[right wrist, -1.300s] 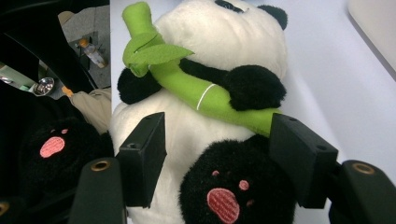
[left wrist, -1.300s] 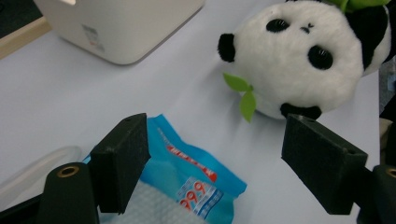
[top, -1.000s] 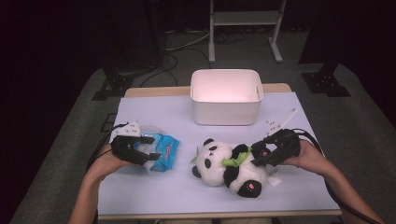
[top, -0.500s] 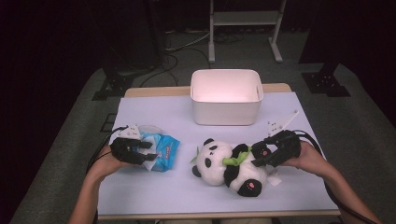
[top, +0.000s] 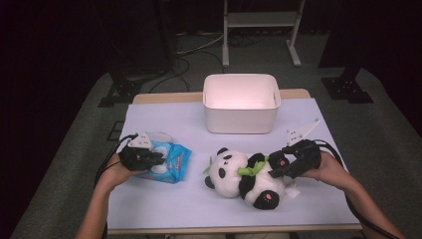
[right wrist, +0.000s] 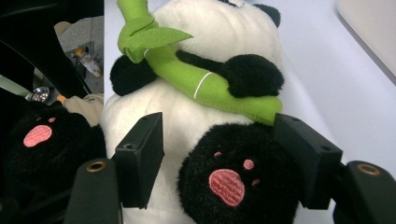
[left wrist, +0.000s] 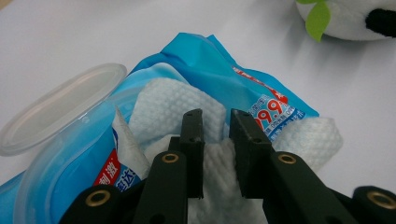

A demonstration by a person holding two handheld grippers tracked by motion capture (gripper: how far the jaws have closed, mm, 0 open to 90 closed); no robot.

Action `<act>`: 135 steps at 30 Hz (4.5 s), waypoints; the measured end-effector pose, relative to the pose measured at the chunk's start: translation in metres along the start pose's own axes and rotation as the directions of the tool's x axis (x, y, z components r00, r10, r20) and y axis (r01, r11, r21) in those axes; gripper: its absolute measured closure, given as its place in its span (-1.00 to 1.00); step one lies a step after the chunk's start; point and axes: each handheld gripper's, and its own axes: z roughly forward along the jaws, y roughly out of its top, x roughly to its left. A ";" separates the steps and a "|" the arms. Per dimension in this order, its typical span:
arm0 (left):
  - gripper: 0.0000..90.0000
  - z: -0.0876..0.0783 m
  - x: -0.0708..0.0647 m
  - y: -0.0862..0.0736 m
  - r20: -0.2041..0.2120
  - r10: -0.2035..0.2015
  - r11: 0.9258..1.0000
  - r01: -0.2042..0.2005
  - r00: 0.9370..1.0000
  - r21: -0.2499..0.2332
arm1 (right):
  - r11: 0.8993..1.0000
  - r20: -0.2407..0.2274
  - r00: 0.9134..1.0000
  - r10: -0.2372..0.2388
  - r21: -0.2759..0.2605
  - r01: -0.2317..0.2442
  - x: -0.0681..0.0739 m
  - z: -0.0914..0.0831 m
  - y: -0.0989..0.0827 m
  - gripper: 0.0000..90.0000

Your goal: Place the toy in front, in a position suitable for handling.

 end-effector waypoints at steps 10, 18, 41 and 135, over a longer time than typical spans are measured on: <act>0.93 -0.002 -0.002 0.004 0.020 0.007 0.999 -0.006 1.000 -0.031 | 1.000 -0.001 1.000 0.002 -0.001 -0.002 -0.001 0.000 -0.001 -0.27; 0.96 -0.004 -0.001 0.004 0.049 -0.010 0.999 0.011 0.999 -0.035 | 1.000 -0.002 1.000 0.002 -0.007 -0.002 -0.001 -0.001 -0.003 -0.27; 0.96 -0.005 -0.013 0.026 0.162 0.006 0.999 0.000 0.987 -0.037 | 1.000 -0.001 1.000 0.006 -0.010 -0.006 -0.004 0.000 -0.005 -0.30; 0.45 0.076 -0.151 0.237 0.548 0.392 0.919 -0.339 0.739 -0.200 | 0.994 0.024 0.998 -0.057 -0.087 0.058 0.012 -0.047 -0.014 -0.03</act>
